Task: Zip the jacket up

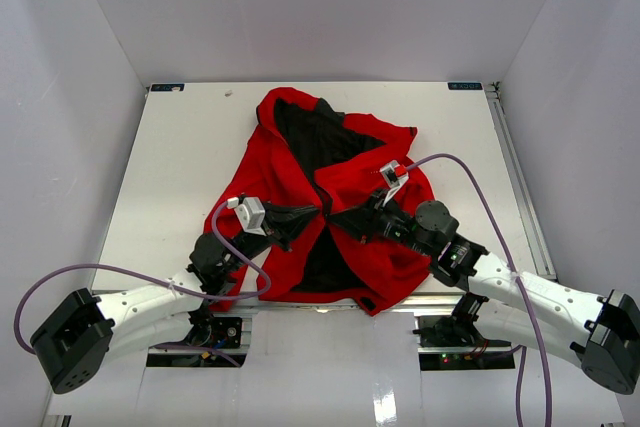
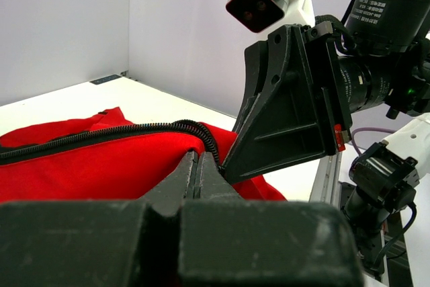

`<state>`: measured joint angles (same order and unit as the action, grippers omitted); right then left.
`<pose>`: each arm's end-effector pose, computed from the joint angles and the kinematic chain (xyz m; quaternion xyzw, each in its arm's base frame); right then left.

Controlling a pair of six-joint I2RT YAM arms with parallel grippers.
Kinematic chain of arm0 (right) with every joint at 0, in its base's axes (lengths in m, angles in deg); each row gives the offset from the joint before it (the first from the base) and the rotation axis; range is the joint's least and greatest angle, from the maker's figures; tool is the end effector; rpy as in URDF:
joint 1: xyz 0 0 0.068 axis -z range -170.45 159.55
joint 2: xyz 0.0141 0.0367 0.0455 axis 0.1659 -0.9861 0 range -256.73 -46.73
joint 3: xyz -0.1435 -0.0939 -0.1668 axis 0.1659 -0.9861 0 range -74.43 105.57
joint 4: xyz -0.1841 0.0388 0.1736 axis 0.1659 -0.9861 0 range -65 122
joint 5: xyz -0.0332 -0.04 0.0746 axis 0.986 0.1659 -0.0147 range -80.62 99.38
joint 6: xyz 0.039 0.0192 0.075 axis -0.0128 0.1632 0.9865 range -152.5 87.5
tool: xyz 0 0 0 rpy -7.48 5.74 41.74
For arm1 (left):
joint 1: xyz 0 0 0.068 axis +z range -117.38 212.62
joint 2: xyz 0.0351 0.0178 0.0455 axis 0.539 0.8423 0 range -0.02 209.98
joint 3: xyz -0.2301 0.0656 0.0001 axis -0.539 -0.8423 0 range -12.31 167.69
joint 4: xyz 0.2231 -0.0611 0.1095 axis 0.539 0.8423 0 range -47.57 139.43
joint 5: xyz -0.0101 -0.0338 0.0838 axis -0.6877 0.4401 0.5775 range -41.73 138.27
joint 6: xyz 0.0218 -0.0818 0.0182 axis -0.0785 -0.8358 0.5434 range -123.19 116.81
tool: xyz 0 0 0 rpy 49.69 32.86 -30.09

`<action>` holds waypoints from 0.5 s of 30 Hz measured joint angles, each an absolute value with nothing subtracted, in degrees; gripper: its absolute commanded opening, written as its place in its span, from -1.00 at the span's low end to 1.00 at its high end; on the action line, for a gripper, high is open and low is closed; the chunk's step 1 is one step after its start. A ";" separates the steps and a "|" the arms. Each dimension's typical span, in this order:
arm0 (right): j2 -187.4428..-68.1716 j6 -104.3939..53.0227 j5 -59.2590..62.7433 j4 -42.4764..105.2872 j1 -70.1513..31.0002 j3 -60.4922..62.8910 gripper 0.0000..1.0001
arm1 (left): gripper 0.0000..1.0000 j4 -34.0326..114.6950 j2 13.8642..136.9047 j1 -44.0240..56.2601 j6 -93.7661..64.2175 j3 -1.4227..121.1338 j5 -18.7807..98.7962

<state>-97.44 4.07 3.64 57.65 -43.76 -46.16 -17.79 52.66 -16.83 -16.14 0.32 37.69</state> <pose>0.1546 0.2202 0.2634 -0.1359 0.6736 0.5369 0.4894 0.1471 -0.1936 0.2393 0.2503 0.5175 -0.4681 0.6711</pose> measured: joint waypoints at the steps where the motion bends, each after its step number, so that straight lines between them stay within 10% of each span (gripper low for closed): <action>1: -97.36 4.19 3.96 57.65 -43.84 -46.16 -0.85 | -1.00 -17.64 52.66 -16.92 -15.96 0.42 37.89; 15: -96.53 4.43 6.68 57.33 -44.52 -46.16 -0.85 | -1.00 -17.32 53.40 -17.54 -14.20 1.04 39.19</action>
<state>-96.53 4.43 6.68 57.33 -44.52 -46.16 -17.32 53.40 -17.54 -14.20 1.04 39.19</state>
